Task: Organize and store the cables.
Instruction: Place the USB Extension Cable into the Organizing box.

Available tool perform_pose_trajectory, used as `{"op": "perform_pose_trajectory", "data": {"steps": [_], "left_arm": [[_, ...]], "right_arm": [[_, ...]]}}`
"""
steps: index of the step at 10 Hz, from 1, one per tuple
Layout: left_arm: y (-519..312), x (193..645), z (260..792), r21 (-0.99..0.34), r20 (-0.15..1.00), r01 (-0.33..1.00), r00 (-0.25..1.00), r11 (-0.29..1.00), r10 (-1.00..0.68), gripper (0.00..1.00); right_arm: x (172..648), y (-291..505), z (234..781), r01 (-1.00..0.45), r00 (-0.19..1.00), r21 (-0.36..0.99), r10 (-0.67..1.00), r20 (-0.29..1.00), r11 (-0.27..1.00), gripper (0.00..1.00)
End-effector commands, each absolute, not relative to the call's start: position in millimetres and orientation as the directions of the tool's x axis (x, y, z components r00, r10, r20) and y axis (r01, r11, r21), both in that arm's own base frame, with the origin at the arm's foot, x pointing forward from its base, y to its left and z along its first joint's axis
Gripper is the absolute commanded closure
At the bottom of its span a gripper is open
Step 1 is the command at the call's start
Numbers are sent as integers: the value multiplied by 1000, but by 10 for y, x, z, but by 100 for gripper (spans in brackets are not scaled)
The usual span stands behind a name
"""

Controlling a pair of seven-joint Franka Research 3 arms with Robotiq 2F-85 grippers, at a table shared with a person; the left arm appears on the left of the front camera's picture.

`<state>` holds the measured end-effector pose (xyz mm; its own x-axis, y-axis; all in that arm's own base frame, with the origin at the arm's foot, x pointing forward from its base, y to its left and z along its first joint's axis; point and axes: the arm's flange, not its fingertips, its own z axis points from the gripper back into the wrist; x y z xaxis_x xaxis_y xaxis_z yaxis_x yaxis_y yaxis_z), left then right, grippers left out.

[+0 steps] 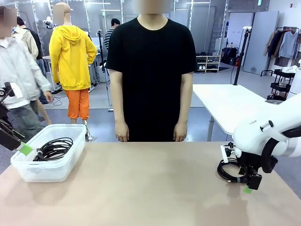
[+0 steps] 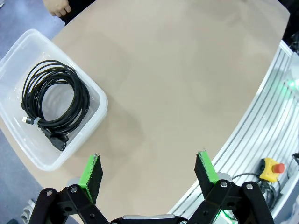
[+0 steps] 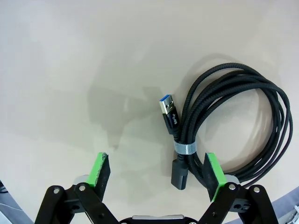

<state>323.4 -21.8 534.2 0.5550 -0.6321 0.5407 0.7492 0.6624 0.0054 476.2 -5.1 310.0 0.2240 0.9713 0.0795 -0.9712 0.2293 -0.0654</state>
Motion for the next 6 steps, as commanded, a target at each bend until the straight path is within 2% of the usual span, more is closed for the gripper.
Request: {"op": "perform_pose_trajectory", "data": {"steps": [1, 6], "left_arm": [[-230, 3226, 5354, 5, 536, 737, 569, 676, -624, 0], [-230, 3226, 5354, 5, 536, 737, 569, 676, -624, 0]], "right_arm": [[4841, -71, 3031, -973, 205, -82, 973, 108, 215, 0], [5003, -131, 3034, -976, 214, -11, 967, 136, 218, 0]]}}
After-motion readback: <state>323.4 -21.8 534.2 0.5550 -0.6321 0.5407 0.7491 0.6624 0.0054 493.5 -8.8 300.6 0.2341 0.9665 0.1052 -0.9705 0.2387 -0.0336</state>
